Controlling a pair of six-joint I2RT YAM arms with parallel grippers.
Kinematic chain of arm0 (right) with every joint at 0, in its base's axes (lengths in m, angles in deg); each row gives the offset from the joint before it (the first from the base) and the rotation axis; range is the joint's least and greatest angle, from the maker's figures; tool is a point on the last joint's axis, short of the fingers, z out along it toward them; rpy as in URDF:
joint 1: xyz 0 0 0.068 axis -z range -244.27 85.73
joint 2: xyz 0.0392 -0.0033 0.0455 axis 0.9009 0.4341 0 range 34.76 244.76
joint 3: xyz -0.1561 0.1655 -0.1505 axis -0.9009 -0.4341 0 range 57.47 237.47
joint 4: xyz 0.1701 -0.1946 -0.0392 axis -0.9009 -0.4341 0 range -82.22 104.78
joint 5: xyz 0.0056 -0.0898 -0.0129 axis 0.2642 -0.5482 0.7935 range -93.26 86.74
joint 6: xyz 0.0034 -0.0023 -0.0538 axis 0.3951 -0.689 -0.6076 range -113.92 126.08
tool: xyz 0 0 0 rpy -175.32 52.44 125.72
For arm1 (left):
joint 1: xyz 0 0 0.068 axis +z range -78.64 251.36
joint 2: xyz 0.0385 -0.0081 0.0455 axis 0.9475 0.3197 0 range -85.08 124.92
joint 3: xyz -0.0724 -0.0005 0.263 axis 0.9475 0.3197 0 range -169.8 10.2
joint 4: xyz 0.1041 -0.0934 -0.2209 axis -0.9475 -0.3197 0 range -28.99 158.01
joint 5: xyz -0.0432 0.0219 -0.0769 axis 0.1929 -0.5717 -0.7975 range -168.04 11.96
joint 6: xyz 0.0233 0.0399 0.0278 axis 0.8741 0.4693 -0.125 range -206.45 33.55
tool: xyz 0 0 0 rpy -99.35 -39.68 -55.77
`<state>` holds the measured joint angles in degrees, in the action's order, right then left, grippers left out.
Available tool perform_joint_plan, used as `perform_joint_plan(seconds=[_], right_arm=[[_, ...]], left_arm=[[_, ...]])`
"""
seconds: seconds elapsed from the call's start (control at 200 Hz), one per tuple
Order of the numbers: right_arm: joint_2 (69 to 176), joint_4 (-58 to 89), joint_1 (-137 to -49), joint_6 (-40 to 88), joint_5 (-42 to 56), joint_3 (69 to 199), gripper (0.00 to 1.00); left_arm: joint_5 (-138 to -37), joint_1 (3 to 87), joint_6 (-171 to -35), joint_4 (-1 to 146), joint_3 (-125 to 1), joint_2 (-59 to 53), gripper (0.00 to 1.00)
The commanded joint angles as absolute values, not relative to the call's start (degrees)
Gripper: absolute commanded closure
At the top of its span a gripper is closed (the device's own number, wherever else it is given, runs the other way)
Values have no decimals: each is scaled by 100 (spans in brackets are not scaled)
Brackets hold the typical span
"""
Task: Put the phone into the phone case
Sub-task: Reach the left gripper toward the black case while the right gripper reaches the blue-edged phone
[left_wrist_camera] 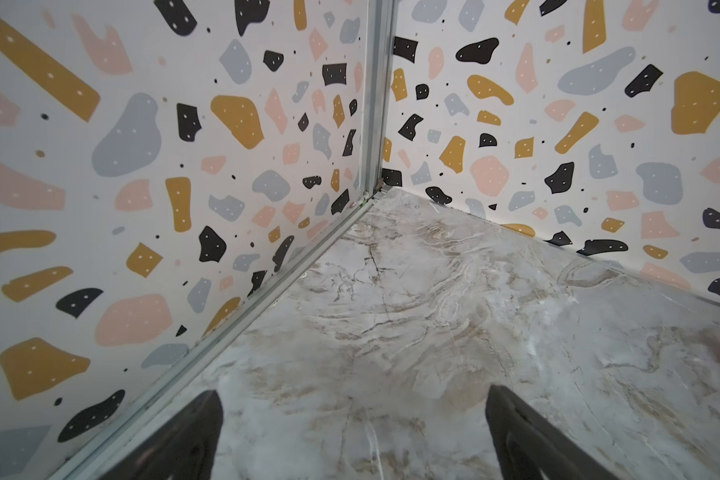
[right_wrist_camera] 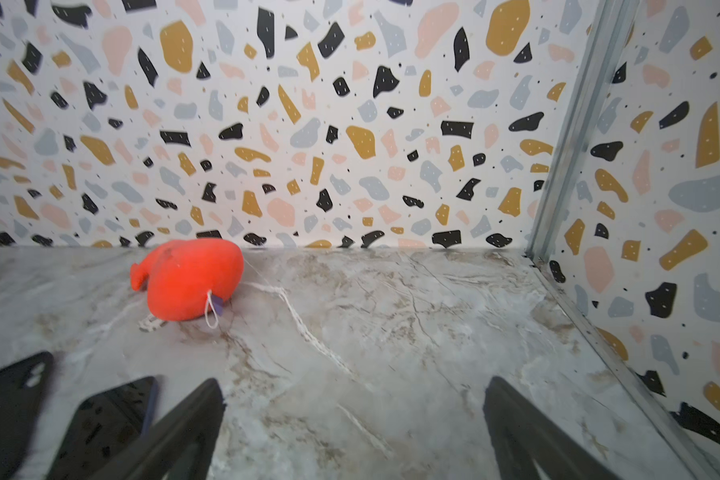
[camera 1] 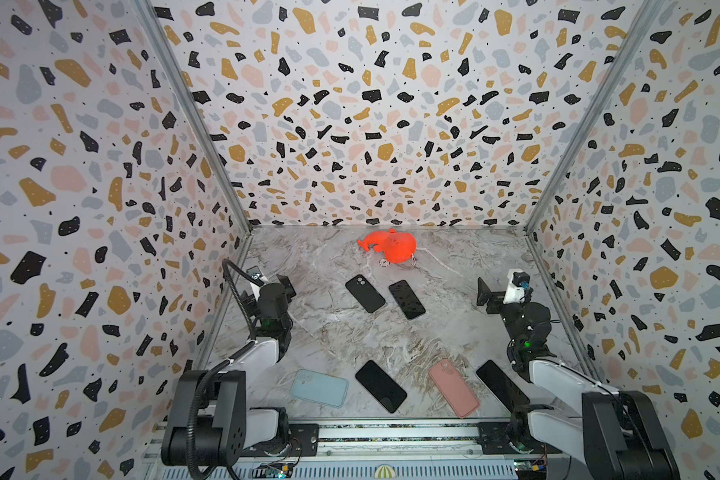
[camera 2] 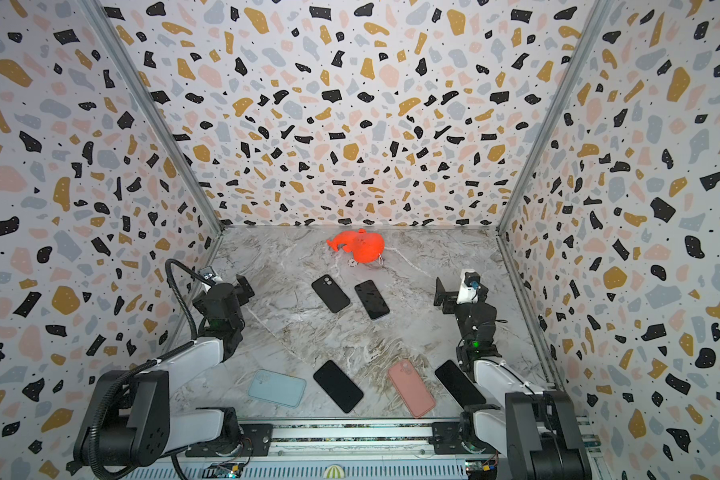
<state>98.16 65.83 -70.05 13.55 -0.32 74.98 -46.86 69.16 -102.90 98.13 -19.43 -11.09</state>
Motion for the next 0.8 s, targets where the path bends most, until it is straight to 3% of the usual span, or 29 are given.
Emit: perform_joint_plan(seconds=[0.0,0.305,0.476,0.796], right_arm=[[9585,5434,-7580,2086,-155,7759,1],[11074,3848,-9600,1761,-473,9297,1],[12111,3090,-9942,1777,-291,10036,1],[13087,1891,-10039,1395,-764,11116,0]], left_arm=[[-4819,6630,-11344,8357,-2723,-992,0],[-5584,5089,-12125,7073,-3485,-741,0],[-6142,4760,-12143,6390,-4022,-165,0],[-7413,4615,-12134,6186,-4412,565,0]])
